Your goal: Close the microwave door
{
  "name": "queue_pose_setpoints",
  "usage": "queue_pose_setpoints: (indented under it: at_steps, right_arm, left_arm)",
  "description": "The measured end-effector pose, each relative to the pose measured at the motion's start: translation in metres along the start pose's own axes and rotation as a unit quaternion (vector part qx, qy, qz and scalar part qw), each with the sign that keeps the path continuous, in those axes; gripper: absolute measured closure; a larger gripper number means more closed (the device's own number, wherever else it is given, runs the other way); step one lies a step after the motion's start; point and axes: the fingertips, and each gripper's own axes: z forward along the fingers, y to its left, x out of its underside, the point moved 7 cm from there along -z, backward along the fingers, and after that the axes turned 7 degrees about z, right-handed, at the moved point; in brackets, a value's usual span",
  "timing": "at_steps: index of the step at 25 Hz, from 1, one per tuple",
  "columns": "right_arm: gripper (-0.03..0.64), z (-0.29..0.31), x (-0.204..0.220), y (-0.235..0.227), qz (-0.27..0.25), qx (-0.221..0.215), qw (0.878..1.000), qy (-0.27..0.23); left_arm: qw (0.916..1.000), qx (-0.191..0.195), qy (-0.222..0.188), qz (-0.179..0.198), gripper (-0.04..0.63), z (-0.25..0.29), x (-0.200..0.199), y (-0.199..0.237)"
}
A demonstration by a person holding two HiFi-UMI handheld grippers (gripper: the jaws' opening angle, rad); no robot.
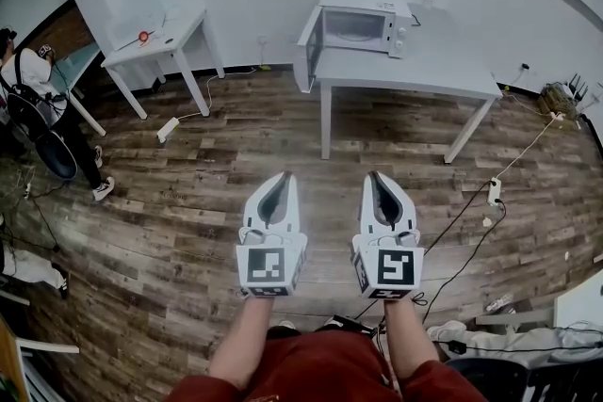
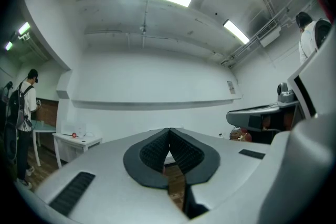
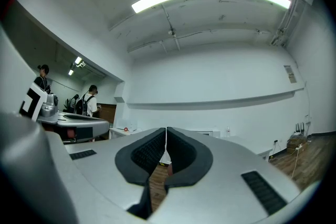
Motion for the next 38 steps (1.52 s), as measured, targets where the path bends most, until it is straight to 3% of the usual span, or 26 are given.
queue_pose_setpoints:
  at_steps: [9, 16, 38]
  right_arm:
    - [0.588, -0.001, 0.017, -0.042, 0.029, 0.005, 1.0, 0.007]
    - [0.589, 0.026, 0.026, -0.051, 0.023, 0.016, 1.0, 0.012]
    - [0.589, 0.193, 0.031, 0.003, -0.02, 0.032, 0.999, 0.022]
  left_arm:
    - [0.9998, -0.005, 0.016, 0.004, 0.568, 0.016, 0.011, -0.031]
    - [0.9999, 0.008, 0.008, 0.004, 0.568, 0.049, 0.021, -0.026]
    - [0.9989, 0.025, -0.017, -0.034, 0.568, 0.162, 0.056, 0.109]
